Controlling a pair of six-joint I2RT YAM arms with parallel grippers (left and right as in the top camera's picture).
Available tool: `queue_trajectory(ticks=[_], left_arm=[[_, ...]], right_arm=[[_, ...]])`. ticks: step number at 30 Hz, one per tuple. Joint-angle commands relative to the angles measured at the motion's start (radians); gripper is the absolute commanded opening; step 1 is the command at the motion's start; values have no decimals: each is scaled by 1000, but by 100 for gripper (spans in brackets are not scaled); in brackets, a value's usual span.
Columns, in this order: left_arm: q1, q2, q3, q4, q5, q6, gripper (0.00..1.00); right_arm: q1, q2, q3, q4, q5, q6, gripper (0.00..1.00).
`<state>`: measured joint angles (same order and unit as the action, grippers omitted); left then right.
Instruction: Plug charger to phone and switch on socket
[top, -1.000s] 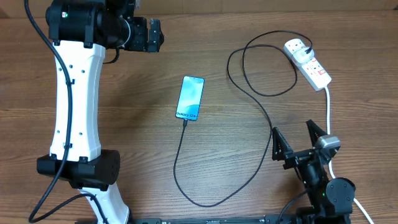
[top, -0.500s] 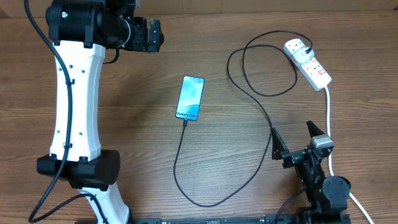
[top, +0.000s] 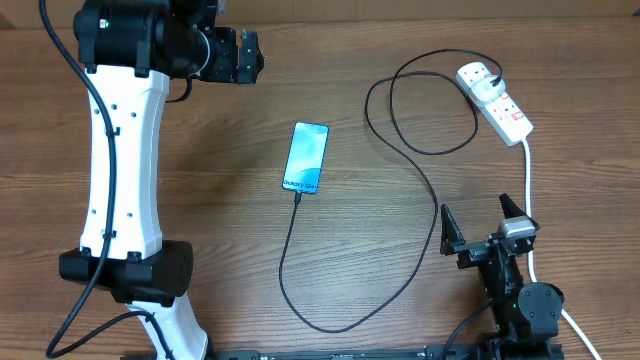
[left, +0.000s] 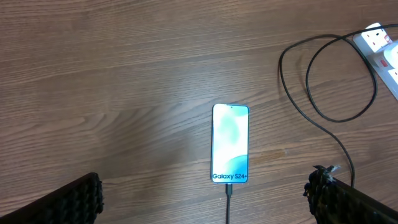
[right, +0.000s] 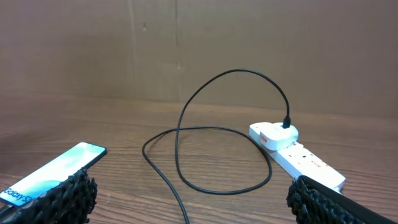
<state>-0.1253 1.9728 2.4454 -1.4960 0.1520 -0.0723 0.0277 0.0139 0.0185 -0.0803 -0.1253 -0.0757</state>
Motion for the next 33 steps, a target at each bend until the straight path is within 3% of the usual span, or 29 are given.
queue_trajectory(ticks=[1,33], left_arm=[[-6,2,-4,4,-6,-3,100],[-6,2,-4,4,-6,-3,100]], right_arm=[[2,-11,-10,0,22,-8,100],[32,-11,-10,-1,71,0,100]])
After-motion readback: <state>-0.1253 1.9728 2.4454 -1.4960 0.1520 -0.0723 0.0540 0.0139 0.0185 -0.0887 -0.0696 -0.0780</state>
